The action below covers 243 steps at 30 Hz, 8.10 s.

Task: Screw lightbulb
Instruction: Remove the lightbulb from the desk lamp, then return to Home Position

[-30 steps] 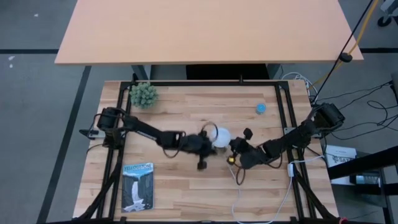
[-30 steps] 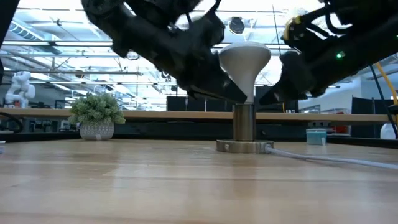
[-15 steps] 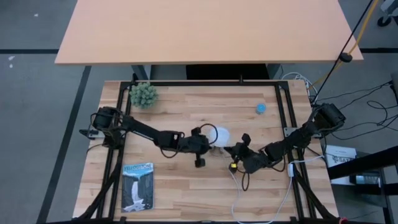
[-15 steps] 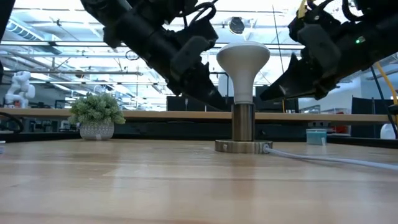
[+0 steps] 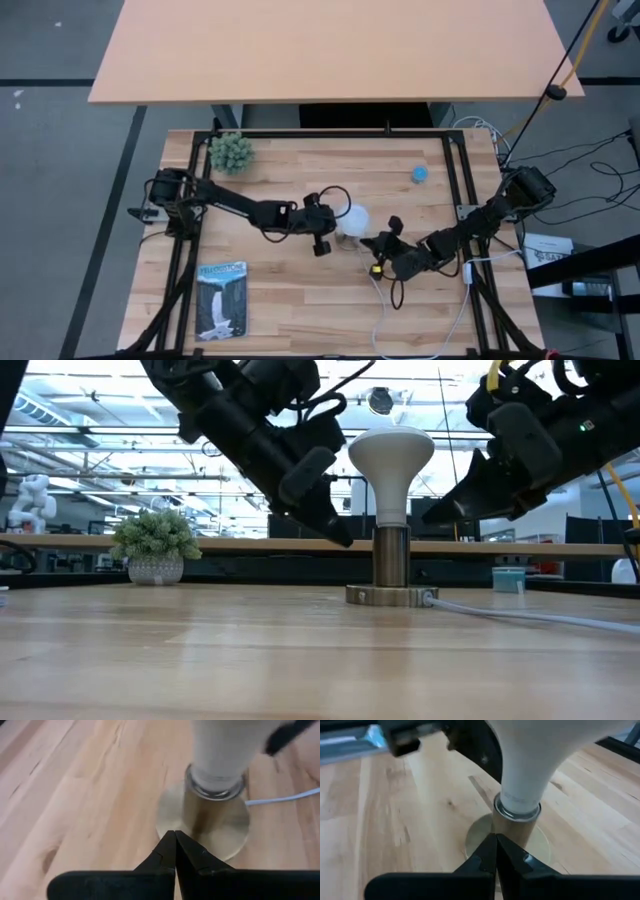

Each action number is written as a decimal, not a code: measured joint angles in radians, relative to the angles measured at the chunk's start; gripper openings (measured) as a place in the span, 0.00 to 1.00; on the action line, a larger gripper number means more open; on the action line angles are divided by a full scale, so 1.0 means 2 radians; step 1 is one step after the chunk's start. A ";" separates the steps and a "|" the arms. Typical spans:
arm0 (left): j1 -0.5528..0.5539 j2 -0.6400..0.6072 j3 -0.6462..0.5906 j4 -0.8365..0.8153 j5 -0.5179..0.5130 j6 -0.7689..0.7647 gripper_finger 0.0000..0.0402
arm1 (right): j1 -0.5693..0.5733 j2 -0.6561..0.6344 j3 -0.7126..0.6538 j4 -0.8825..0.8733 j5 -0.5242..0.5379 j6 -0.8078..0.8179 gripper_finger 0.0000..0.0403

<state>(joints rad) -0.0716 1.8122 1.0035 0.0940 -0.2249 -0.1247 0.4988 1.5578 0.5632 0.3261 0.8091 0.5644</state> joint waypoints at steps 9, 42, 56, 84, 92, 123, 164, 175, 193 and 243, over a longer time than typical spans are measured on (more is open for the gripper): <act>0.016 0.000 0.000 0.001 0.017 0.001 0.00 | 0.000 0.000 0.000 0.007 -0.002 -0.001 0.00; 0.036 0.000 0.000 0.103 0.073 0.065 0.00 | -0.037 0.000 0.000 0.082 -0.027 -0.091 0.01; -0.009 0.000 -0.001 0.081 0.058 0.057 0.00 | -0.035 0.000 0.000 0.037 0.005 -0.064 0.00; -0.045 -0.001 -0.001 -0.006 0.003 0.000 0.00 | -0.028 0.000 0.000 -0.024 -0.028 0.002 0.04; -0.038 -0.001 -0.001 -0.006 0.003 0.001 0.00 | -0.018 0.000 0.000 -0.023 -0.027 0.004 0.24; -0.002 -0.001 0.000 0.075 0.026 0.016 0.00 | -0.105 0.000 0.000 0.152 -0.090 -0.183 0.60; 0.027 -0.052 -0.059 0.022 0.000 -0.041 0.00 | -0.201 -0.093 0.000 -0.158 -0.135 0.061 0.45; 0.016 -0.052 -0.076 0.063 0.003 -0.056 0.00 | -0.266 -0.104 0.000 -0.266 -0.275 0.093 0.45; 0.005 -0.051 -0.076 0.063 0.003 -0.055 0.00 | -0.266 -0.105 0.000 -0.264 -0.277 0.092 0.56; -0.057 -0.200 -0.134 -0.057 0.006 -0.011 0.00 | -0.104 -0.311 0.000 -0.551 -0.340 0.194 0.08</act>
<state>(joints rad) -0.1862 1.4121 0.7360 -0.0210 -0.2135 -0.1475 0.2901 0.9352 0.5636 -0.7764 0.1298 0.9521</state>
